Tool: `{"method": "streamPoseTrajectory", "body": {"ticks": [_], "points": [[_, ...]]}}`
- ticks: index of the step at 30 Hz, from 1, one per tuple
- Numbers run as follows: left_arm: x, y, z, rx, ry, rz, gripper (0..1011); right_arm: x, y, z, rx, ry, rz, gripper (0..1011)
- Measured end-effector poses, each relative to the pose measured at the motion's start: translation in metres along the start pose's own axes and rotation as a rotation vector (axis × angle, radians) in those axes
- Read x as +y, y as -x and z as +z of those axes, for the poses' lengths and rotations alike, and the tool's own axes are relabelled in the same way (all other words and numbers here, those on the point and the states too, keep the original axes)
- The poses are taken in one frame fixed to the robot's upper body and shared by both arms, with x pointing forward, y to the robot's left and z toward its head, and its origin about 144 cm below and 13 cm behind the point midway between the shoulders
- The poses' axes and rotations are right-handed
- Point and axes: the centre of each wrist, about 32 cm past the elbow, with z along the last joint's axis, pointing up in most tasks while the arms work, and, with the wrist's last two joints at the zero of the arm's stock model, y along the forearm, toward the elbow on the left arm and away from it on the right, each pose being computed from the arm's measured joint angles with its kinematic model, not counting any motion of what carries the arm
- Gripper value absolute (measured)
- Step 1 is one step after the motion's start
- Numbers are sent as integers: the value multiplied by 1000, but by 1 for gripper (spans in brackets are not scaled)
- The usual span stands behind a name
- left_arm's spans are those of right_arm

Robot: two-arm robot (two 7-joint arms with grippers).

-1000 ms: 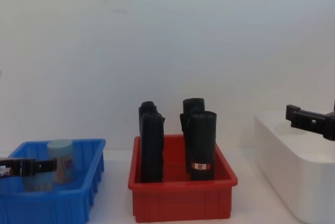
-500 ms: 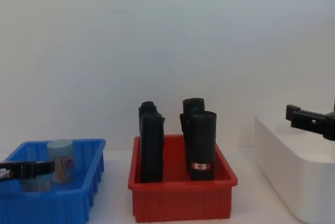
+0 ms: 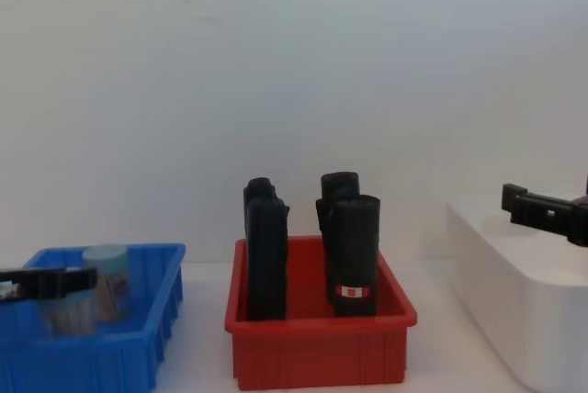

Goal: Pick the cotton swabs from the blue box and place them into the white box.

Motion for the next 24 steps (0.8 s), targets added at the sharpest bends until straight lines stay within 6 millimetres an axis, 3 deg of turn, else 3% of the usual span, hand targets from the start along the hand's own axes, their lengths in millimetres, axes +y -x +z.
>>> {"method": "streamPoseTrajectory", "body": {"ticks": [24], "points": [[22,23,61,-105,106,-244,661,0,0,0,0,0,0,1002]]}}
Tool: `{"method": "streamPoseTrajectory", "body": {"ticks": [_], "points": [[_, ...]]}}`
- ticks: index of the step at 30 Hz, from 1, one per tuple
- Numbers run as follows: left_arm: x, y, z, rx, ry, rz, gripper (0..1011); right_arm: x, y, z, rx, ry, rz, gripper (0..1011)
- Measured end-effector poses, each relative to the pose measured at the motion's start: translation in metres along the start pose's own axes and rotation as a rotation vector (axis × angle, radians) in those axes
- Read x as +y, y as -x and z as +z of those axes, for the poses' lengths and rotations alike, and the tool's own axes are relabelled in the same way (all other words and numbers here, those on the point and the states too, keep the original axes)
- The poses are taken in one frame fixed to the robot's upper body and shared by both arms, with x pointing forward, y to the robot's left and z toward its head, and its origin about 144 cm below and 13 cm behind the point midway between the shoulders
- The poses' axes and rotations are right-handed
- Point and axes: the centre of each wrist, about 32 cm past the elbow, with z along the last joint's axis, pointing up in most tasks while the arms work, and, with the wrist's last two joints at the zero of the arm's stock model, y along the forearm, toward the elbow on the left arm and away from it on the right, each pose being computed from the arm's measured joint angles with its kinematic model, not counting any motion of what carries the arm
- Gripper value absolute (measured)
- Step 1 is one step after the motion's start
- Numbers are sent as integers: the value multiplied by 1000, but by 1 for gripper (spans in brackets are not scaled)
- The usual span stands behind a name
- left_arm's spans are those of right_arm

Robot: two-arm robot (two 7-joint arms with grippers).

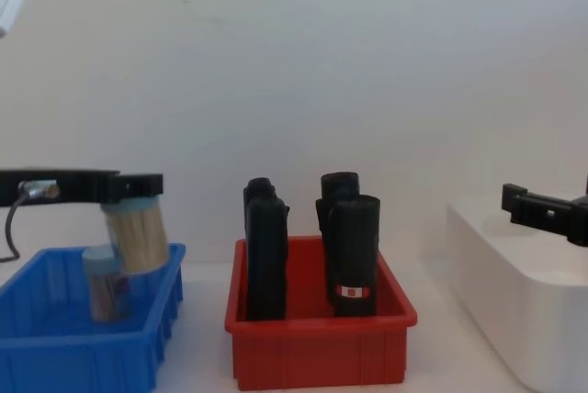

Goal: Pick the cotton swabs from the blue box and place them into the white box.

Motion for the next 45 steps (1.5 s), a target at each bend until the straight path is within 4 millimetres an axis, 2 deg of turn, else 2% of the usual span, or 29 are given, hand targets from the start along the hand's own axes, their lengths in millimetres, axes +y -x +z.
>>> {"method": "streamPoseTrajectory", "body": {"ticks": [20,32,45], "points": [[-5,23,49,-42,-7,-316,661,0,0,0,0,0,0,1002],[-15,38,67,-60,-20,-475,661,0,0,0,0,0,0,1002],[-18,45,75,-68,-26,-540,661,0,0,0,0,0,3,1002]]}}
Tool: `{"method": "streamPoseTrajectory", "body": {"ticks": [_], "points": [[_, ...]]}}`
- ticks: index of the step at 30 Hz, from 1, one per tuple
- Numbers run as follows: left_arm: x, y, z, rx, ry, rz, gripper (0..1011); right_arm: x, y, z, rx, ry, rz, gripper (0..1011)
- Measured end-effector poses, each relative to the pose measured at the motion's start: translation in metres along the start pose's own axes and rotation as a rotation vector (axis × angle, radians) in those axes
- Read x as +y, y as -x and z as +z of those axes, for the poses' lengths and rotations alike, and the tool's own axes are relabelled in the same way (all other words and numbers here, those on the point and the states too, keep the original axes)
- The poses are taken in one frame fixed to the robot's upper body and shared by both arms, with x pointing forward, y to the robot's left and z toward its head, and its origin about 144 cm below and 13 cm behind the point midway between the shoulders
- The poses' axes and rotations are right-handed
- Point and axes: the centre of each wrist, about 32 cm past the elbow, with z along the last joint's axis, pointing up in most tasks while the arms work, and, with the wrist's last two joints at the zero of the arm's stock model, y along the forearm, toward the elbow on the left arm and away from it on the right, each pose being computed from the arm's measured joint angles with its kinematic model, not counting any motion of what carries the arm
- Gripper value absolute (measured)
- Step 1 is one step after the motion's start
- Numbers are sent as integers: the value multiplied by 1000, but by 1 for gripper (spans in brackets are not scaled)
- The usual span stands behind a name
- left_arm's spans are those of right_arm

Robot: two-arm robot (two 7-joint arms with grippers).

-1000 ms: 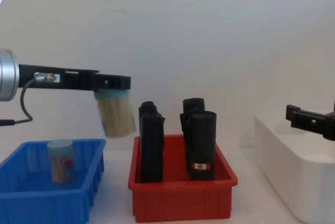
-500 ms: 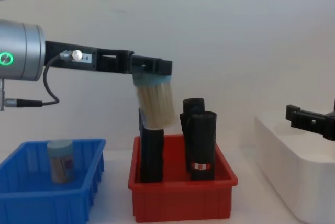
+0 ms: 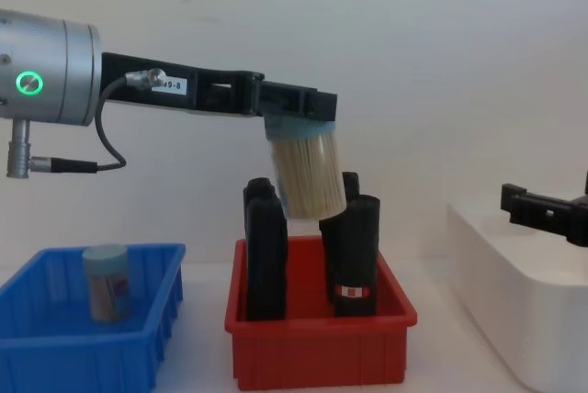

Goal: Pick the cotton swabs from the blue box and place them into the white box.

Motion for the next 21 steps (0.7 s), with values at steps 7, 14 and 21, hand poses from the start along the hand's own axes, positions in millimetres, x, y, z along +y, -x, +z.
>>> {"method": "streamPoseTrajectory", "body": {"ticks": [7,14,21], "points": [[-2,1,2,-2,-2,-18,661,1,-3,1,-6,8,32,1001],[-3,2,3,-3,-3,-26,661,5,-6,4,-16,24,99,1001],[-3,2,4,-4,-3,-32,661,10,-6,8,-29,34,186,1002]]}}
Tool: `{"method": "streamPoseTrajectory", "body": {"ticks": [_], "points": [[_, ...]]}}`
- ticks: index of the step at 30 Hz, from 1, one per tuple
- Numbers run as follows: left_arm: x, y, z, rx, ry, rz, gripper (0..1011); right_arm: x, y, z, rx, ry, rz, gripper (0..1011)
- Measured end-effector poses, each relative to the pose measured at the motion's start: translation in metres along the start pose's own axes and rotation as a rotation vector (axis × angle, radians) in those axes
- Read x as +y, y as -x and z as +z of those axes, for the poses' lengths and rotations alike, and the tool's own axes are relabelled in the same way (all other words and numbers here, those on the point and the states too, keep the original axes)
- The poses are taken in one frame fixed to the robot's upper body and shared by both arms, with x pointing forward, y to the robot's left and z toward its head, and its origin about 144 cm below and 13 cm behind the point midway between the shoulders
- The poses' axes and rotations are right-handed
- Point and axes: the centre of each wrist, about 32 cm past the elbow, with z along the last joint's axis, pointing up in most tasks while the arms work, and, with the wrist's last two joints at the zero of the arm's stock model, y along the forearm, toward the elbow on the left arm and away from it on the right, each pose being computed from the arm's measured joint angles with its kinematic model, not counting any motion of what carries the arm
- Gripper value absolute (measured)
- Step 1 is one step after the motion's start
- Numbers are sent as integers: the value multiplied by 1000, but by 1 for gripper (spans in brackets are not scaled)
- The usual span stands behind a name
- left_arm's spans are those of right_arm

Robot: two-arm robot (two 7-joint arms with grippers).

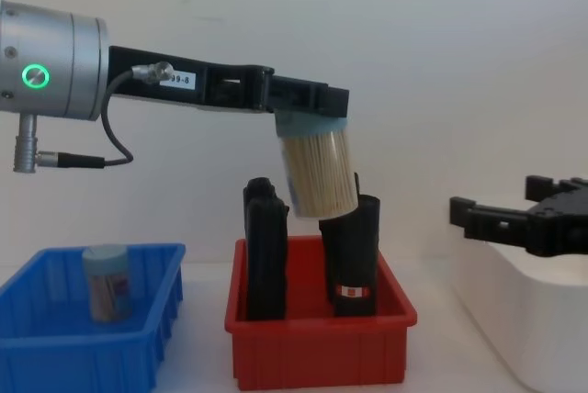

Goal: Pick the cotton swabs from the blue box and place them into the white box.

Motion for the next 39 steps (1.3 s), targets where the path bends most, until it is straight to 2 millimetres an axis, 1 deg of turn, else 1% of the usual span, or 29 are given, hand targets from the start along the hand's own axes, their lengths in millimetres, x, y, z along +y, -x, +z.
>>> {"method": "streamPoseTrajectory", "body": {"ticks": [9,19,26,39], "points": [[-1,0,0,0,0,-4,661,10,6,10,-6,0,135,1002],[-1,0,1,0,0,-6,661,21,15,22,-11,-17,241,1002],[-1,0,1,0,0,-6,660,27,19,28,-13,-26,285,1002],[-1,0,1,0,0,-7,661,41,20,33,-7,-21,325,1002]]}}
